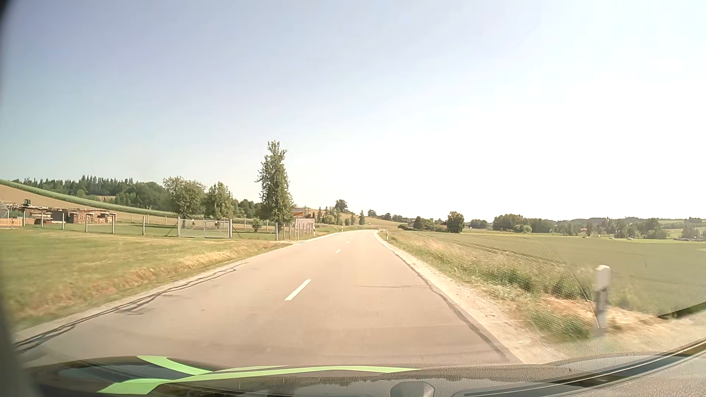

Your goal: Follow the waypoints while adhering to traffic rules and regulations

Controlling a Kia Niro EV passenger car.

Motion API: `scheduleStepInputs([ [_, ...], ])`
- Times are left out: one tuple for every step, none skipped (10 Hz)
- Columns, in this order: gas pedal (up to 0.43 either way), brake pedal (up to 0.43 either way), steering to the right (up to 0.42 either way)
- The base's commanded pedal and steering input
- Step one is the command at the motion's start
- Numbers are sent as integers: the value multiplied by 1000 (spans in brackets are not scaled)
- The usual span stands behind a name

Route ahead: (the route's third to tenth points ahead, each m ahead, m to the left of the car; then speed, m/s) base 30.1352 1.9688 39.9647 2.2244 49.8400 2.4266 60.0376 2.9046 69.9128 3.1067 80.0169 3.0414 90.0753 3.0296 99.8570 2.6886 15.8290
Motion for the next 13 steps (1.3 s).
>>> scheduleStepInputs([
  [240, 0, -24],
  [240, 0, -23],
  [240, 0, -19],
  [248, 0, -16],
  [248, 0, -13],
  [248, 0, -11],
  [248, 0, -9],
  [248, 0, -6],
  [248, 0, -3],
  [248, 0, 0],
  [248, 0, 1],
  [248, 0, 2],
  [248, 0, 3],
])
